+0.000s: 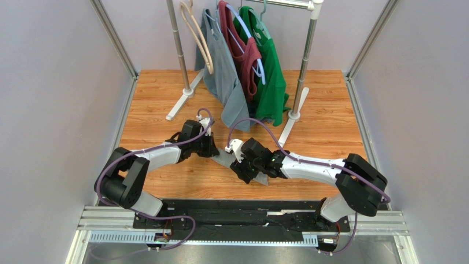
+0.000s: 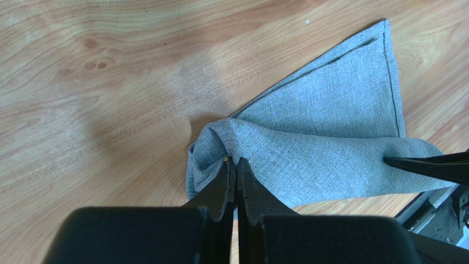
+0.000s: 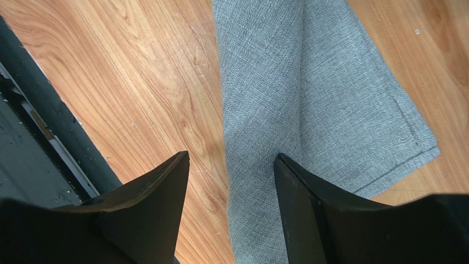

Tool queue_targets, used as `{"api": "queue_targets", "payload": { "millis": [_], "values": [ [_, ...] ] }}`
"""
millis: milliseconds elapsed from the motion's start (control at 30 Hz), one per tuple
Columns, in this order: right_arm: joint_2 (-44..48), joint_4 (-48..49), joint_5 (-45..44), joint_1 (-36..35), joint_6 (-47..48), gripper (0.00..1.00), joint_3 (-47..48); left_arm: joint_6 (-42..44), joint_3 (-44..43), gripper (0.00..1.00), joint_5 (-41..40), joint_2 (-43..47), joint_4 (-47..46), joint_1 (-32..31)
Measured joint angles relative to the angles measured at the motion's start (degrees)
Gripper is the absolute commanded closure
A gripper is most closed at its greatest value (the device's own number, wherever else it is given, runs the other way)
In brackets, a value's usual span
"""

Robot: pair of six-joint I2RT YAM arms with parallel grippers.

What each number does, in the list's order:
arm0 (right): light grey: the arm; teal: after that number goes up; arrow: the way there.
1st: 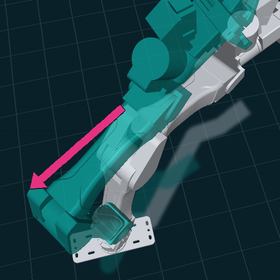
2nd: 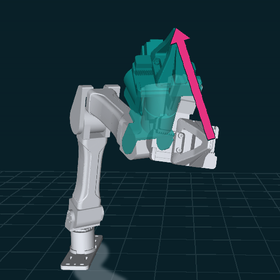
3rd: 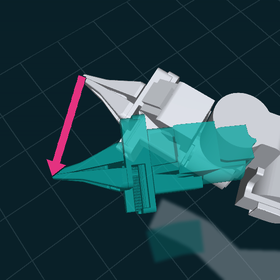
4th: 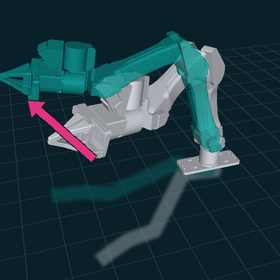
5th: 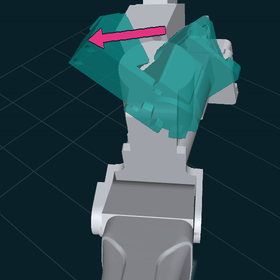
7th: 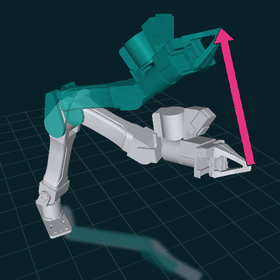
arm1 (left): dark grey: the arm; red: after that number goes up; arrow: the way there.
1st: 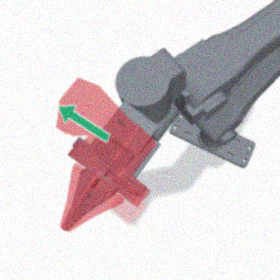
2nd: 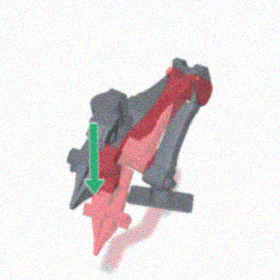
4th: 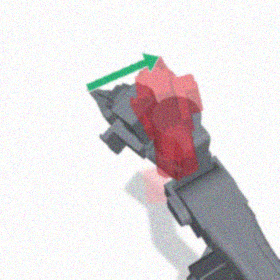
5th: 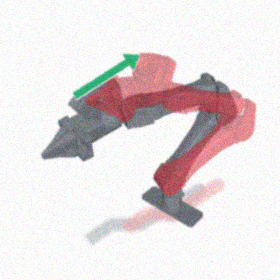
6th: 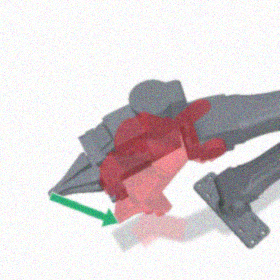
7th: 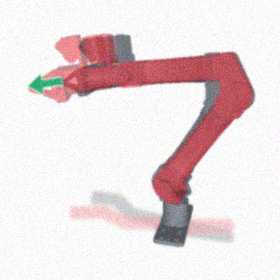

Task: Fold the napkin, place the utensils inside, and roll it up
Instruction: Roll the napkin at the center of the board.

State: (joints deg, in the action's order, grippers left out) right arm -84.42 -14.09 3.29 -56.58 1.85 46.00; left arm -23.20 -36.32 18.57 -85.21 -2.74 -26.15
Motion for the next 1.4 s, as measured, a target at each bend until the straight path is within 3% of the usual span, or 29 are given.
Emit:
{"api": "queue_targets", "payload": {
  "millis": [300, 400, 533, 600, 1033, 1400],
  "values": [
    [-3.98, 1.84, -0.70, 0.00, -0.09, 0.60, -0.37, 0.00, -0.20, 1.00, 0.31, -0.02, 0.33, 0.04],
    [-4.63, 3.10, -1.60, 0.11, -0.83, 0.67, -0.85, -0.09, -0.20, 0.86, 0.46, 0.00, 0.26, 0.07],
    [-4.94, 3.98, -1.64, 0.79, -2.60, 0.77, -1.11, -1.40, 0.26, 0.47, 0.44, 0.94, -0.13, 0.11],
    [-5.18, 4.42, -1.01, 1.25, -3.54, 0.85, -1.11, -2.43, 1.09, 0.38, 0.50, 2.80, -0.39, 0.20],
    [-6.08, 8.31, 13.35, 8.02, -6.78, 0.88, -2.12, -6.56, 11.13, 0.35, 0.42, 21.00, -3.61, 5.18],
    [-9.92, 11.10, 30.01, 16.46, -8.11, 0.91, -2.08, -7.93, 16.83, 0.39, 0.39, 22.10, -8.94, 5.35]
  ]
}}
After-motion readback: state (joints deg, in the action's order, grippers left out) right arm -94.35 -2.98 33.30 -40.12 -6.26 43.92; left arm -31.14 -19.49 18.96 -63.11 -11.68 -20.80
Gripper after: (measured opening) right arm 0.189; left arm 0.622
